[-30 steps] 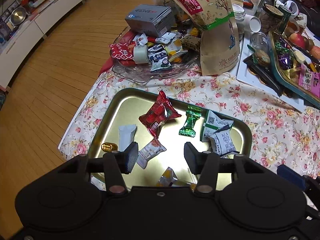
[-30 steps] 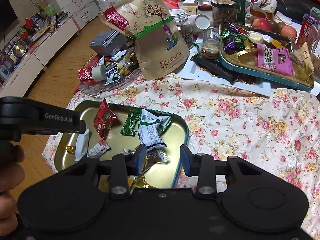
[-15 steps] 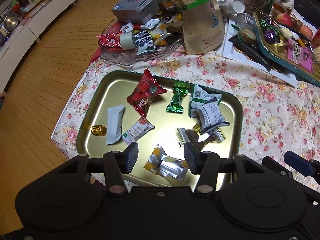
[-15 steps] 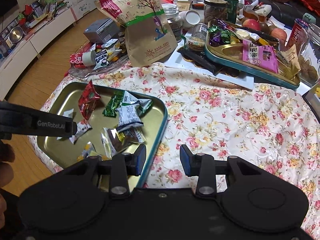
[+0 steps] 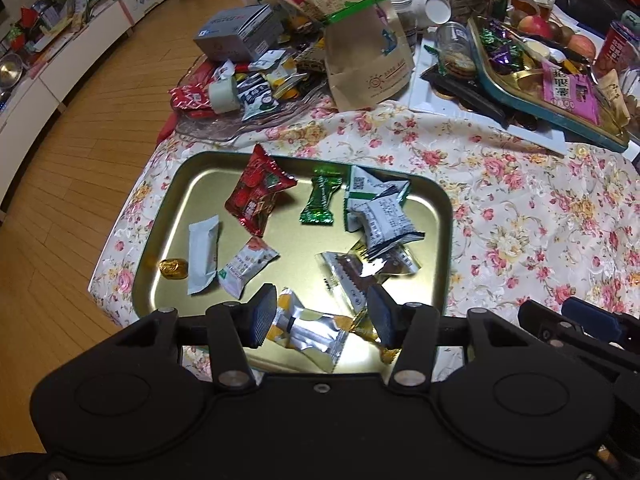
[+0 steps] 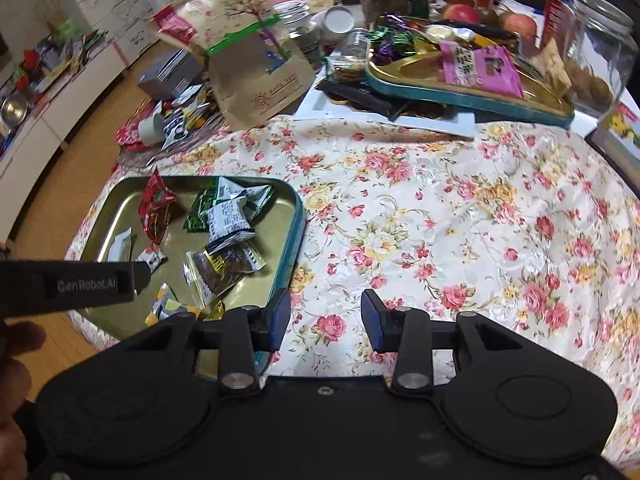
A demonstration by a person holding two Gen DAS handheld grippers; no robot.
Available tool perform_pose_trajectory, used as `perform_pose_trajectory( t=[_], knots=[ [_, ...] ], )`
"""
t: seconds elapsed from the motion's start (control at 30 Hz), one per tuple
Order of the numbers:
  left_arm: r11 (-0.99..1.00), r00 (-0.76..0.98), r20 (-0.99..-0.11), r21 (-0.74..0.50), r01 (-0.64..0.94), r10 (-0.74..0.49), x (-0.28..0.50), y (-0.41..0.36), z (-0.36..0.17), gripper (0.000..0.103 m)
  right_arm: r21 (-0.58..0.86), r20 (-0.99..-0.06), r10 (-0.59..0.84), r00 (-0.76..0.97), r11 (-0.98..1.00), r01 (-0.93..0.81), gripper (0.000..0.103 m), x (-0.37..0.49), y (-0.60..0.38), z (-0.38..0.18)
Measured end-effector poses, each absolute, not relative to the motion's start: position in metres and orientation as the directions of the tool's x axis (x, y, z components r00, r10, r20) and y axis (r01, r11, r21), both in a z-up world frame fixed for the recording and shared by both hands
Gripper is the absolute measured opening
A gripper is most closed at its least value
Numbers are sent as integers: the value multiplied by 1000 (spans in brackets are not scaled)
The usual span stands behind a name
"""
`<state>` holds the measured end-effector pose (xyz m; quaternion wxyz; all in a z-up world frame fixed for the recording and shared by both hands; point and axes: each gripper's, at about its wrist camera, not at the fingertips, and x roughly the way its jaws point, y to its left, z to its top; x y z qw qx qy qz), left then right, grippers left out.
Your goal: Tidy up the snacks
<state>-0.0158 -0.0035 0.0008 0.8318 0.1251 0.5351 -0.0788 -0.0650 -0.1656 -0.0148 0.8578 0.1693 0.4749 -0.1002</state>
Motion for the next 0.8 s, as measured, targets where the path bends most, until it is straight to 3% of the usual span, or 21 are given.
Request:
perform_pose_trajectory(
  t=[0.8],
  knots=[
    [952,406,-913,150,267,30,-12,-3,-14,57,160,-878,-60,475,898,410,45,-49,-166,-27]
  ],
)
